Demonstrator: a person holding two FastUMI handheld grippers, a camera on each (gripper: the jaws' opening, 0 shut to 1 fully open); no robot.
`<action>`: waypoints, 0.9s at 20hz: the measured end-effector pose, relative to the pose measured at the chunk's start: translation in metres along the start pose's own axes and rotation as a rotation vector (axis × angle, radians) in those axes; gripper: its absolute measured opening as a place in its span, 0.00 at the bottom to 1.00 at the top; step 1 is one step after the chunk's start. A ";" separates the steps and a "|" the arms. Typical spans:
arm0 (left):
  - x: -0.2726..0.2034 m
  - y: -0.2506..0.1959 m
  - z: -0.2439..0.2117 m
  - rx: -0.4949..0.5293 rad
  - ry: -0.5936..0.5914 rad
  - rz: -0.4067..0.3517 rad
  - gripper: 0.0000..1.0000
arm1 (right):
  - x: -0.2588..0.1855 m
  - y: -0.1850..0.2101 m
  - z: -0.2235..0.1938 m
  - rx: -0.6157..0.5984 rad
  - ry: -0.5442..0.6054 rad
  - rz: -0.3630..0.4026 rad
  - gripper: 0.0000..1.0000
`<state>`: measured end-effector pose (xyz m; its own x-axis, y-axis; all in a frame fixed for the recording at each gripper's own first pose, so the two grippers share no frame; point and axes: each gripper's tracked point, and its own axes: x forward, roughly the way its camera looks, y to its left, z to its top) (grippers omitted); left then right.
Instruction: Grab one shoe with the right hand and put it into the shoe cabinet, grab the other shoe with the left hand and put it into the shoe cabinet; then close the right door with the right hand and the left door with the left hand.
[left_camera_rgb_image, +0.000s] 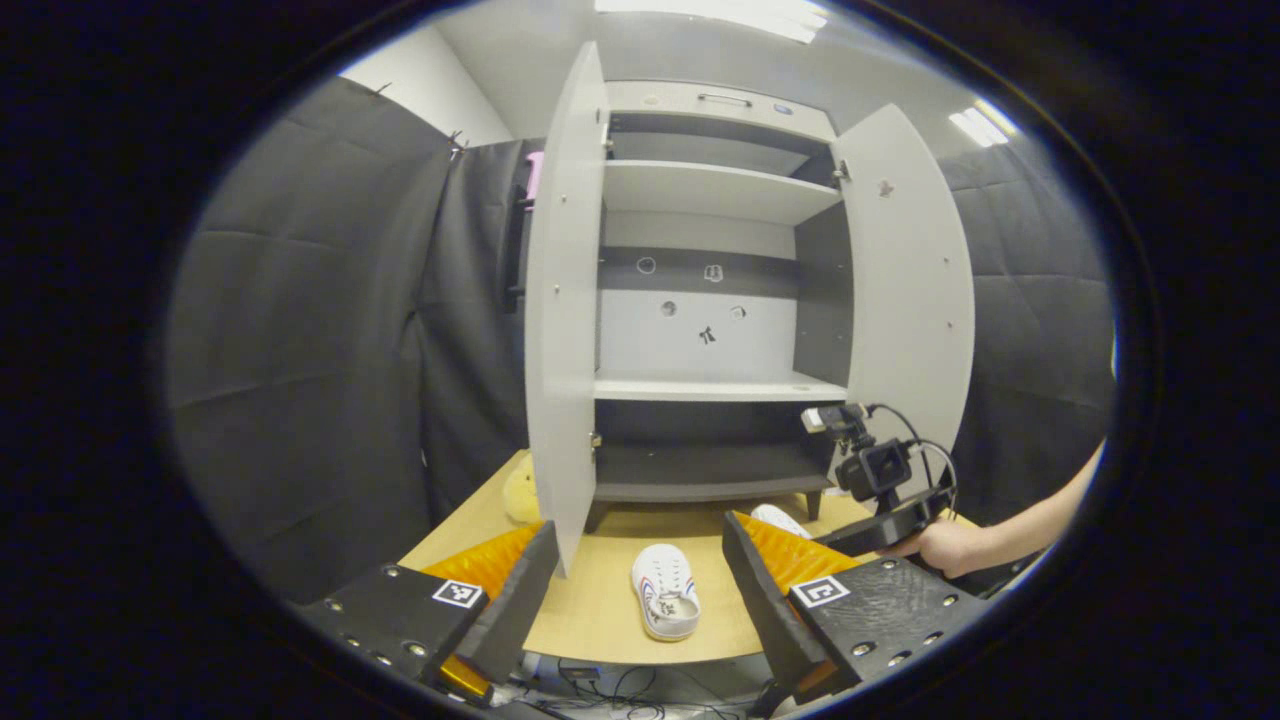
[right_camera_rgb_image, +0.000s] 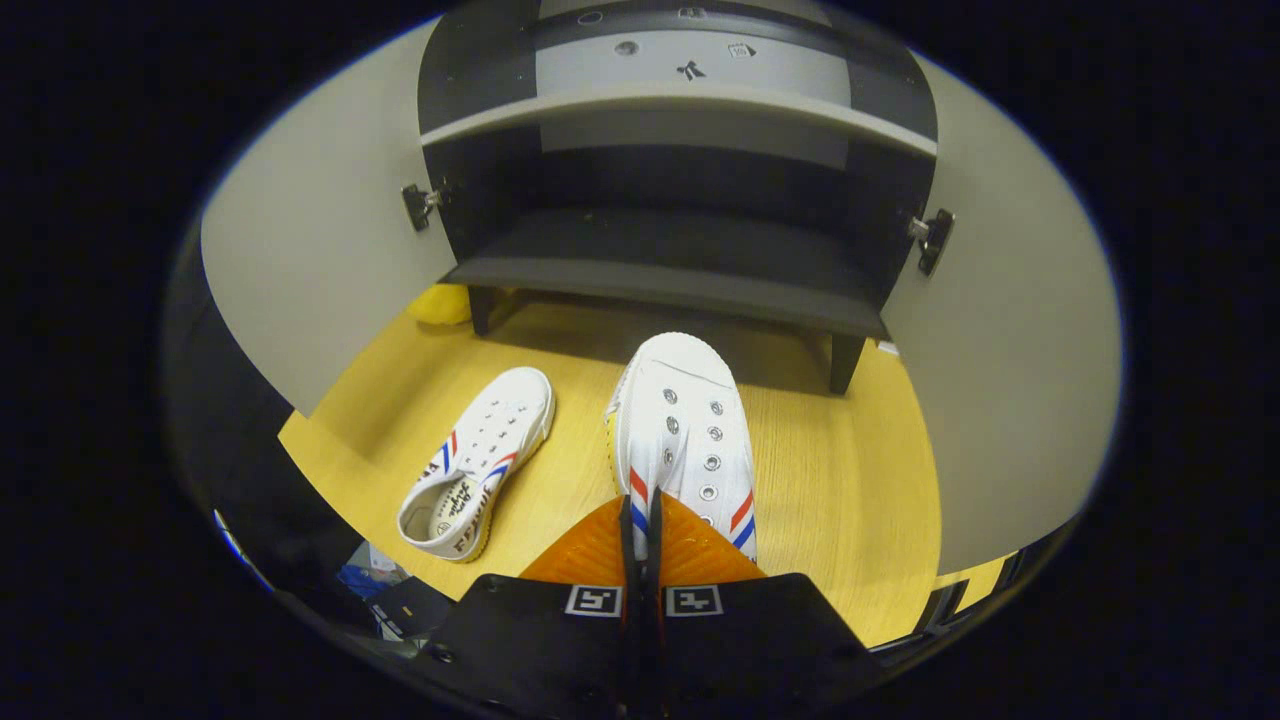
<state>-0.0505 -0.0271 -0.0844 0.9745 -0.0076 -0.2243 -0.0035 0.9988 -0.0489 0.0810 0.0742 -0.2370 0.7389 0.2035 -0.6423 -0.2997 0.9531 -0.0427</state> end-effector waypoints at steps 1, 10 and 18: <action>0.003 -0.006 0.001 0.004 0.000 -0.019 0.96 | -0.011 -0.001 0.014 0.005 -0.038 0.001 0.02; 0.037 -0.030 0.018 0.016 0.006 -0.120 0.96 | -0.090 -0.003 0.146 0.044 -0.329 0.011 0.02; 0.076 -0.037 0.045 0.037 -0.033 -0.130 0.95 | -0.100 -0.023 0.272 0.053 -0.518 -0.002 0.02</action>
<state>0.0333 -0.0629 -0.0556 0.9730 -0.1361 -0.1866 0.1310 0.9906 -0.0399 0.1777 0.0930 0.0365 0.9453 0.2728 -0.1789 -0.2766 0.9610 0.0039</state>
